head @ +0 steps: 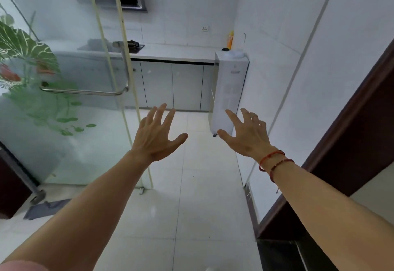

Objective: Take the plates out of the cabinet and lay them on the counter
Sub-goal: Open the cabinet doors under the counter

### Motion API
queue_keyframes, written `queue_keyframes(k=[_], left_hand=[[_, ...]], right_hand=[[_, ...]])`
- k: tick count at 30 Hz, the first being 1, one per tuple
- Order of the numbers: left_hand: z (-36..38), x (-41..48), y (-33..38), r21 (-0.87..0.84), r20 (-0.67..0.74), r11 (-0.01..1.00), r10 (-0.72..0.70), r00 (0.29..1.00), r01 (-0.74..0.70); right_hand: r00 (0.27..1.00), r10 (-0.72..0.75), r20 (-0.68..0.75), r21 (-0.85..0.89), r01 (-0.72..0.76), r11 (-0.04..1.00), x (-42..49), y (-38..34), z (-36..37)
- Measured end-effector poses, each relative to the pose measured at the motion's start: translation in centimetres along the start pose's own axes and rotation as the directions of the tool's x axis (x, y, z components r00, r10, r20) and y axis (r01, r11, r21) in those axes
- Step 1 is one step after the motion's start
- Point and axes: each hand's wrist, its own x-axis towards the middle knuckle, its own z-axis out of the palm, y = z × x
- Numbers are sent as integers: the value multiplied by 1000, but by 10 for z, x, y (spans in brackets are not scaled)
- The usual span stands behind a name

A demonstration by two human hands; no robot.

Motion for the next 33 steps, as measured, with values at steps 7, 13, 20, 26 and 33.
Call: queue_keyframes(k=[7, 13, 20, 26, 33], left_hand=[[53, 96, -11, 13, 35, 999, -31, 999, 31], [87, 198, -13, 34, 48, 998, -63, 997, 62], [121, 281, -30, 45, 60, 994, -104, 993, 102], [155, 342, -57, 30, 80, 993, -116, 990, 114], [200, 429, -115, 36, 80, 991, -134, 988, 131]], right_hand=[[1000, -8, 22, 21, 8, 1000, 110, 34, 41], [998, -44, 35, 17, 43, 999, 216, 69, 57], [995, -82, 58, 28, 80, 996, 310, 85, 76], [992, -94, 79, 37, 91, 995, 385, 86, 105], [990, -102, 94, 13, 101, 995, 494, 66, 145]])
